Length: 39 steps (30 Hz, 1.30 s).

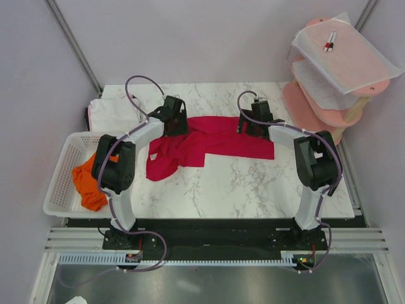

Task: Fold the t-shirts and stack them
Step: Flatten out the tshirt

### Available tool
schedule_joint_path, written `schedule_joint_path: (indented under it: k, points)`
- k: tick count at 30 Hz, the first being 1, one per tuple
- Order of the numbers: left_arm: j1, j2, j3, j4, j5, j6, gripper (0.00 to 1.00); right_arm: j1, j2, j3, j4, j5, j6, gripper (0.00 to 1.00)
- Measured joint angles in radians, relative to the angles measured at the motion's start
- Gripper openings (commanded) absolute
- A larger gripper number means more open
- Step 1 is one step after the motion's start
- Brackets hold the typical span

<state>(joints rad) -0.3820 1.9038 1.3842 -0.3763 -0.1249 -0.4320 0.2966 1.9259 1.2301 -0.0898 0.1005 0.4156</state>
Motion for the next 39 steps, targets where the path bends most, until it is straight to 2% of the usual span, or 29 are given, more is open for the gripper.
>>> schedule_joint_path:
  k: [2, 3, 4, 7, 14, 19, 25, 28, 34, 39]
  points:
    - [0.000, 0.008, 0.000, -0.022, -0.002, 0.005, 0.57, -0.001, 0.008, 0.005, 0.000, -0.001, 0.000, 0.98]
    - [0.000, 0.009, 0.000, -0.031, -0.003, 0.005, 0.50, -0.001, 0.009, 0.006, -0.001, 0.000, 0.000, 0.98]
    - [0.000, 0.009, 0.000, -0.042, -0.005, 0.005, 0.31, -0.002, 0.010, 0.008, -0.001, -0.001, 0.001, 0.98]
    - [0.000, 0.009, 0.000, -0.057, -0.020, 0.007, 0.02, -0.004, 0.015, 0.019, 0.000, -0.003, 0.003, 0.98]
    - [0.000, -0.022, -0.014, -0.086, -0.058, 0.014, 0.02, -0.006, 0.020, 0.028, 0.000, -0.017, 0.007, 0.98]
    - [0.000, -0.166, -0.061, -0.109, -0.120, 0.014, 0.02, -0.006, 0.020, 0.028, 0.000, -0.017, 0.007, 0.98]
    - [0.005, -0.304, -0.036, -0.107, -0.225, 0.030, 0.02, -0.006, 0.020, 0.028, 0.000, -0.018, 0.008, 0.98]
    - [0.012, -0.276, 0.013, -0.105, -0.250, 0.044, 0.02, -0.009, 0.020, 0.028, 0.002, -0.025, 0.014, 0.98]
    - [0.026, -0.072, 0.170, -0.114, -0.288, 0.075, 0.02, -0.039, 0.020, 0.028, 0.024, -0.056, 0.038, 0.98]
    - [0.051, 0.057, 0.251, -0.140, -0.296, 0.091, 0.02, -0.111, 0.020, 0.028, 0.039, -0.096, 0.074, 0.98]
